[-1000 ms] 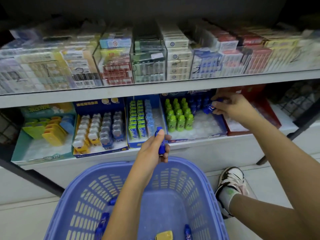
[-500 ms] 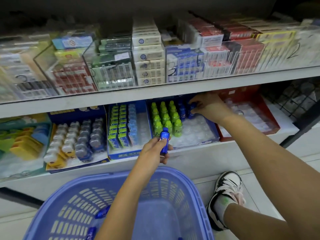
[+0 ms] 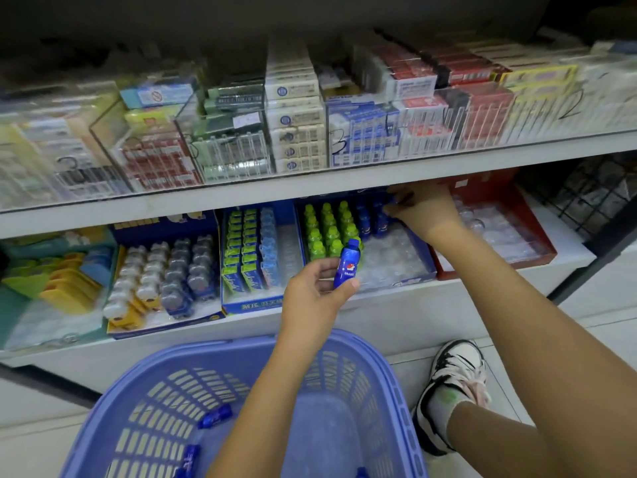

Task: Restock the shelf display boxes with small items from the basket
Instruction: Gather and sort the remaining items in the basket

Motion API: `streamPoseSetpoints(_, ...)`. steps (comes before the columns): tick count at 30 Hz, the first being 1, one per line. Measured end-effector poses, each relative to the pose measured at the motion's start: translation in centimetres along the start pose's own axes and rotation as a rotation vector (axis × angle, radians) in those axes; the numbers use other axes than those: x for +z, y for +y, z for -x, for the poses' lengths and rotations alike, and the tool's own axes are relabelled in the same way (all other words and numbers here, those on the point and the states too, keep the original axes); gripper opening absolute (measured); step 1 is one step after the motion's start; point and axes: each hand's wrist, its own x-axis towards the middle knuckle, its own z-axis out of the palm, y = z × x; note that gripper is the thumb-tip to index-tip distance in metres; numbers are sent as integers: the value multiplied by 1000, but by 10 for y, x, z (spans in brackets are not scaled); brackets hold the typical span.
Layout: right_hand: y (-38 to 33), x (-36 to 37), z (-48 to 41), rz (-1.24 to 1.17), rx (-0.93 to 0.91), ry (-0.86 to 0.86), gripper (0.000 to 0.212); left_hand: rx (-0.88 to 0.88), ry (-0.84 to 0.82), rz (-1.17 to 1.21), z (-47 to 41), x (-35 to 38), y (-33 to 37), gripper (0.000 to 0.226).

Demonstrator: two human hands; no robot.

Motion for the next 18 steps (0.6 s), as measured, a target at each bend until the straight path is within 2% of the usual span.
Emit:
streamPoseSetpoints(1,-4,-4,8,-174,17,-30,23,18,27,-17,-1,2,1,29)
streamPoseSetpoints(3,-17,-14,27,-428,-19,-258,12,57,66,-40,-4,9,4,29)
streamPoseSetpoints(5,-30,-20,42,-456,-76,-476,18,95,82,-43,-8,19,7,27)
streamPoseSetpoints(6,-33,-22,45,-418,-103,-498,23,108,85,-44,-11,24,9,27)
streamPoseSetpoints(8,-32,-26,44,-355,-135,-422,25,131,79,-72,-16,33,11,31)
streamPoseSetpoints(10,-22,-31,37,-277,-122,-291,24,150,13,-179,-19,40,11,45)
streamPoseSetpoints(13,3,-31,19,29,-97,-49,30,227,-176,-611,-15,46,-3,61)
streamPoseSetpoints(15,17,-23,9,208,-89,-5,32,271,-284,-827,-9,47,-15,60)
streamPoseSetpoints(18,28,-10,-1,350,-77,-39,35,311,-321,-923,-6,45,-26,59)
